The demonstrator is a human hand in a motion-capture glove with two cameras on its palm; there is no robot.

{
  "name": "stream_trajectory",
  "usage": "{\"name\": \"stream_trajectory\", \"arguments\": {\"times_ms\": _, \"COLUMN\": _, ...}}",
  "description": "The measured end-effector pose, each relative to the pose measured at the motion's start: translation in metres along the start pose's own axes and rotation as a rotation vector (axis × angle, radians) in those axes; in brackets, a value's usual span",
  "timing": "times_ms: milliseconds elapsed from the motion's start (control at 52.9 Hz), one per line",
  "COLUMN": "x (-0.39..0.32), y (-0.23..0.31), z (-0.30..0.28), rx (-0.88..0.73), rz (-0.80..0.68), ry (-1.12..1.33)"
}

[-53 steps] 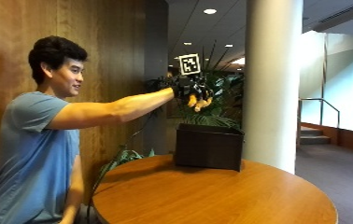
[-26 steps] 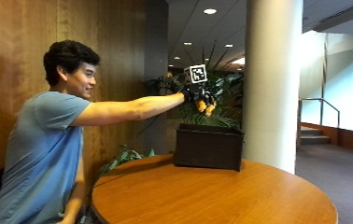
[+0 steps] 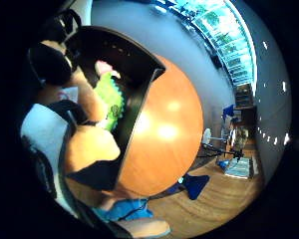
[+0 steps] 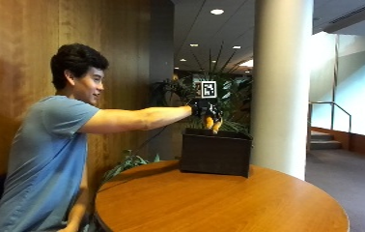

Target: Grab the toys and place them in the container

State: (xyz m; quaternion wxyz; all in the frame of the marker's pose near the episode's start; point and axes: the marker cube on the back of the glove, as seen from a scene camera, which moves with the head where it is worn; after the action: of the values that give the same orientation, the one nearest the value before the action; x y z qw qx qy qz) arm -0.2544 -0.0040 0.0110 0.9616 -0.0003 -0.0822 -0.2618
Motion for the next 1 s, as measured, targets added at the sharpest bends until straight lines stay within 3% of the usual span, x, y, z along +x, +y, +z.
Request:
{"name": "stream_trajectory", "arguments": {"times_ms": 151, "x": -0.001, "y": -0.003, "z": 0.005, "rx": -0.024, "rz": 0.101, "ry": -0.043}}
{"name": "stream_trajectory", "arguments": {"times_ms": 321, "x": 0.006, "y": 0.006, "z": -0.001, "rx": -0.020, "rz": 0.016, "ry": 0.020}}
{"name": "stream_trajectory", "arguments": {"times_ms": 605, "x": 0.044, "y": 0.026, "z": -0.052, "rx": 0.072, "rz": 0.084, "ry": 0.056}}
{"name": "stream_trajectory", "arguments": {"times_ms": 718, "x": 0.020, "y": 0.013, "z": -0.057, "rx": 0.075, "rz": 0.096, "ry": 0.146}}
{"name": "stream_trajectory", "arguments": {"times_ms": 1002, "x": 0.093, "y": 0.058, "z": -0.060, "rx": 0.068, "rz": 0.215, "ry": 0.158}}
